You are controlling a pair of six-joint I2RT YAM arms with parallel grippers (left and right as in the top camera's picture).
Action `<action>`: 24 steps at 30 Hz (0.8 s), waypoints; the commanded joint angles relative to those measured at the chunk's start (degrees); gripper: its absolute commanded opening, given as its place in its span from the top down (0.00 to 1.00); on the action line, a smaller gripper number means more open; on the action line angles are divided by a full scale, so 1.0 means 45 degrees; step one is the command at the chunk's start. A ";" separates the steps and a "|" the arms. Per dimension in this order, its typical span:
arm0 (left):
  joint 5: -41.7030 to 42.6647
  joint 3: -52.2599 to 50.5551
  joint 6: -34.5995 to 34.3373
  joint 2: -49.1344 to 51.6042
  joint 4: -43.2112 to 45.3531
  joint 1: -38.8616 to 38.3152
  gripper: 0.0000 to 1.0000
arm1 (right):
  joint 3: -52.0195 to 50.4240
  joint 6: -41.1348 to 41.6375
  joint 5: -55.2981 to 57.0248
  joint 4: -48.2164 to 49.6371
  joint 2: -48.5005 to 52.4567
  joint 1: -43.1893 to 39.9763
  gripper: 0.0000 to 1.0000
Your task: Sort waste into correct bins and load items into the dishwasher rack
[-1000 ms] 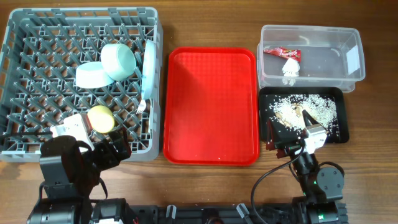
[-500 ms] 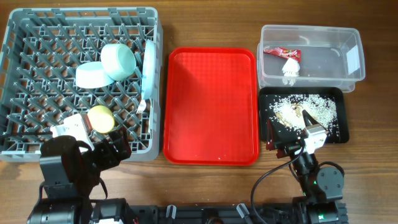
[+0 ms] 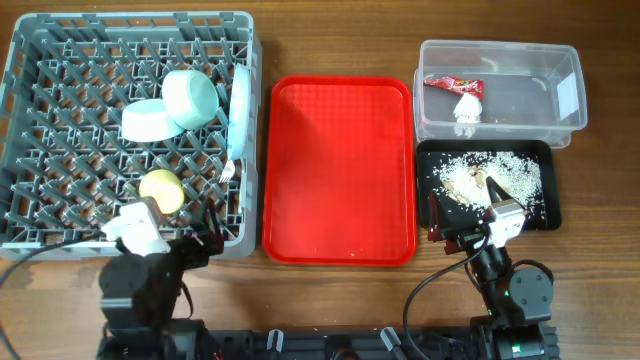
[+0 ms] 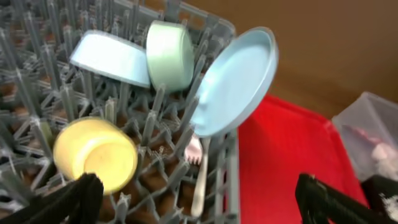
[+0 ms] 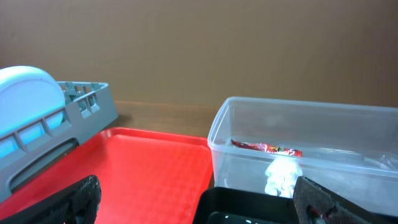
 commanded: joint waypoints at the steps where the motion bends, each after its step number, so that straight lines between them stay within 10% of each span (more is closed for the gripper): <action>1: 0.0083 -0.3779 -0.0588 -0.2501 0.3390 -0.0126 0.00 | -0.0015 -0.0141 -0.0243 0.0049 -0.0151 0.0049 0.00; 9: 0.0063 -0.6946 -0.0481 -0.3653 0.9175 -0.0126 0.00 | -0.0015 -0.0136 -0.0243 0.0049 -0.0151 0.0049 0.00; 24: -0.0170 -0.6946 -0.0534 -0.3628 0.7592 -0.0126 0.00 | -0.0015 -0.0136 -0.0243 0.0049 -0.0151 0.0049 0.00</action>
